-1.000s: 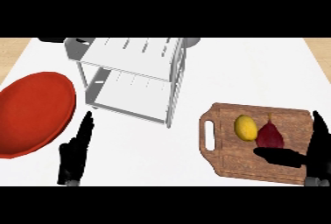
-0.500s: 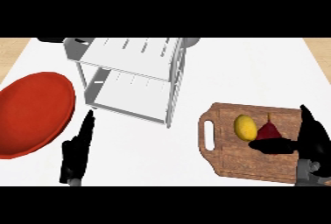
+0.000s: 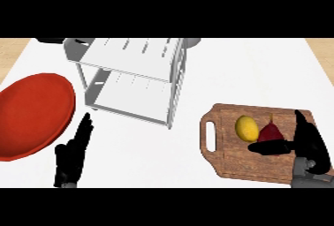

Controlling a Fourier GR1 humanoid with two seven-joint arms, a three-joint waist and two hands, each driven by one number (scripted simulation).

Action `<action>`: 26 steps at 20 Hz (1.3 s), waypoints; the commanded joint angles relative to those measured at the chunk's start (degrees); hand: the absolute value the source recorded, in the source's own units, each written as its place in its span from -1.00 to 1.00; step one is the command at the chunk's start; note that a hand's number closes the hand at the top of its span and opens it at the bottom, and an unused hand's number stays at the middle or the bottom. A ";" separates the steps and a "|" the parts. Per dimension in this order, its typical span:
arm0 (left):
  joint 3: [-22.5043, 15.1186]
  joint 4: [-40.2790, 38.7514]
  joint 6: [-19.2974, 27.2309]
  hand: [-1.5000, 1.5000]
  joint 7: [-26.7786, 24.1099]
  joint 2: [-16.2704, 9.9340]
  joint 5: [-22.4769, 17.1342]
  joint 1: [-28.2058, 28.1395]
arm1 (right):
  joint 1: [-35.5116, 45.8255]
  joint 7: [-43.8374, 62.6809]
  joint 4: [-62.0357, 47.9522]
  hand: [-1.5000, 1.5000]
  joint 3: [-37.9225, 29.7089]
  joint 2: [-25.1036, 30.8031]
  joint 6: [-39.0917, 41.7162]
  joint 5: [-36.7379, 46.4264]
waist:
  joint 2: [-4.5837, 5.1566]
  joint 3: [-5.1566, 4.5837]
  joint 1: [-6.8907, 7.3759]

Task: Pick the pear from the cutting board and place it in the tiered basket

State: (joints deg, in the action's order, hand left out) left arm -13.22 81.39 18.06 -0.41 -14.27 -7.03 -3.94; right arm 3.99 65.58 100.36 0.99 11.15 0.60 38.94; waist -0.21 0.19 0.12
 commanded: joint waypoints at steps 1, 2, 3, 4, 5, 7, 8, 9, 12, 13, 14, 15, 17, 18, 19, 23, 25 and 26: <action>0.93 -4.07 -0.25 0.00 1.20 0.58 0.52 1.94 | 3.46 9.50 -0.63 -1.00 -2.62 -0.86 4.28 -1.62 | 0.25 -0.23 -0.19; -0.56 -2.05 0.72 0.00 -0.89 1.78 1.44 -1.56 | -0.57 8.71 1.35 -1.00 -0.88 -2.35 3.29 -0.46 | 0.15 -0.22 -0.19; -0.25 -0.83 0.62 0.00 0.23 1.60 1.45 -1.33 | -0.02 6.21 -0.89 -1.00 -1.85 -2.35 2.87 -0.92 | 0.18 -0.20 -0.06; 1.90 -5.68 -0.33 0.00 0.20 1.38 0.74 2.88 | 1.19 7.00 -1.58 -1.00 -1.77 -2.97 2.27 0.50 | 0.27 -0.22 -0.26; 2.24 -4.29 -1.94 0.00 0.12 0.34 -0.19 1.44 | 0.56 6.32 -2.13 -1.00 -2.01 -3.37 2.78 0.05 | 0.24 -0.21 -0.15; 1.21 -1.55 -0.64 0.00 0.26 1.41 0.93 -0.26 | 3.95 0.93 -9.63 -1.00 -5.70 -2.45 1.51 -1.38 | 0.30 -0.18 0.27; 2.49 -4.36 -1.26 0.00 -0.06 0.79 1.33 1.81 | 0.79 4.22 -4.01 -1.00 -2.83 -4.48 2.14 0.38 | 0.22 -0.20 -0.16; 1.29 -5.77 -1.23 0.00 -2.92 2.45 1.40 -0.89 | 2.67 1.83 -8.31 -1.00 -4.67 -3.88 1.62 -0.29 | 0.29 -0.20 0.06; -1.16 -0.97 1.97 0.00 1.98 4.83 3.60 -0.69 | -1.08 -4.18 -7.91 1.00 -8.05 -1.36 2.97 -2.72 | 0.19 -0.16 -0.21; -0.64 0.35 1.05 0.00 2.33 3.14 4.46 -1.16 | 0.37 1.84 -6.03 1.00 -3.09 -6.18 0.12 2.80 | 0.16 -0.19 -0.03; 2.07 -5.37 -2.00 0.00 -1.20 2.58 2.34 0.68 | 2.33 -3.89 -11.59 1.00 -7.38 -2.96 0.81 -0.09 | 0.27 -0.19 -0.05; 1.49 -3.51 0.17 0.00 2.04 3.44 4.06 1.42 | 0.52 -3.04 -9.90 1.00 -2.83 -6.62 -1.88 3.83 | 0.22 -0.19 -0.07; 3.71 -6.92 -2.77 0.00 -2.77 3.48 2.31 0.90 | 2.71 -5.04 -12.10 1.00 -4.27 -5.65 -2.38 4.29 | 0.24 -0.20 -0.03; 3.33 -5.28 -1.03 0.00 1.57 4.29 3.65 2.60 | 2.74 -4.53 -10.15 1.00 -4.26 -5.45 -0.46 3.47 | 0.21 -0.19 -0.10; 1.16 -0.94 -1.28 0.00 0.02 4.40 4.68 -2.04 | 5.70 -7.65 -16.03 1.00 -5.62 -5.25 -2.23 3.20 | 0.22 -0.18 0.16; 2.44 1.40 -1.37 0.00 2.54 3.73 4.26 -1.85 | 2.78 -11.57 -15.94 1.00 -3.89 -2.23 -2.69 7.74 | 0.19 -0.18 0.04; 4.56 0.34 -3.05 0.00 3.54 2.45 3.04 0.15 | 4.35 -9.44 -16.11 1.00 -1.50 -3.48 -3.97 11.66 | 0.20 -0.19 0.02; 3.80 -0.18 -2.58 0.00 2.80 2.00 3.85 -0.24 | 3.93 -10.69 -13.15 1.00 3.12 -2.43 0.98 12.64 | 0.15 -0.21 0.05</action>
State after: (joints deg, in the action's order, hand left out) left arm -9.94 81.86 15.80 0.51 -11.55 -3.44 -4.32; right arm 8.17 55.43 85.99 -1.19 7.98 -1.10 47.63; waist -0.48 -0.13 0.16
